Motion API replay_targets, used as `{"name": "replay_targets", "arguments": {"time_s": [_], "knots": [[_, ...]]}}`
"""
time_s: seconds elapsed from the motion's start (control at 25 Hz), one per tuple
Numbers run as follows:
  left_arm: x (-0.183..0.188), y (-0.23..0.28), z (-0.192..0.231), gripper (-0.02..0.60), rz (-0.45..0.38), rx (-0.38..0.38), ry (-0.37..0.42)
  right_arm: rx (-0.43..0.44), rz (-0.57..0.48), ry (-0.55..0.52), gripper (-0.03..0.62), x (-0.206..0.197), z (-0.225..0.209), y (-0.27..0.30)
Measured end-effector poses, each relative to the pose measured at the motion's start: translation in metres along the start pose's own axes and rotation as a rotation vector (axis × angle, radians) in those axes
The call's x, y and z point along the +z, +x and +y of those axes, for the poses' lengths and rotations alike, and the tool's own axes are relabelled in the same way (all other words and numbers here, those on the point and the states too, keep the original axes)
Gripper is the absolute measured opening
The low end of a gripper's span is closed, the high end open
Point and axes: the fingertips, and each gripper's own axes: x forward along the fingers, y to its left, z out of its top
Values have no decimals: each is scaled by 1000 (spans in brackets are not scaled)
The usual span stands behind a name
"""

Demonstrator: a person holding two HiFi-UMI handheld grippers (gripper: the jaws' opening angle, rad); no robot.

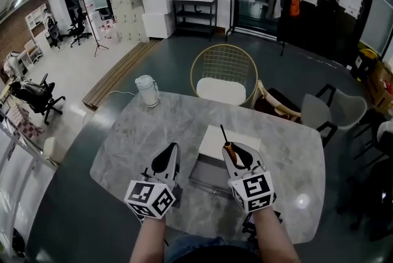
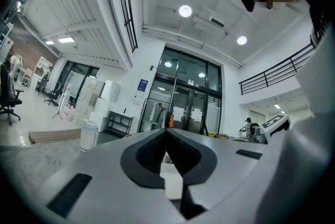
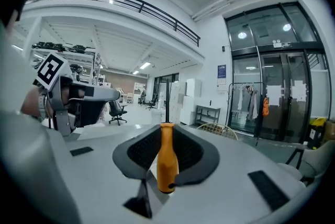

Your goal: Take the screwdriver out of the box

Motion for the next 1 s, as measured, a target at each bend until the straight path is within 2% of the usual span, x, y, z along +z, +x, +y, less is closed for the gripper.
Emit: {"name": "replay_targets", "arguments": {"time_s": [0.24, 0.68, 0.84, 1.0], "knots": [[-4, 7, -14, 12, -5, -33, 28, -101, -57, 18, 84, 4, -32, -30], [9, 30, -46, 12, 1, -147, 92, -371, -153, 107, 84, 13, -106, -101], [19, 37, -49, 12, 6, -176, 114, -452, -160, 139, 84, 10, -124, -127], [29, 39, -41, 12, -4, -180, 136, -498, -150, 142, 84, 7, -130, -145]]}}
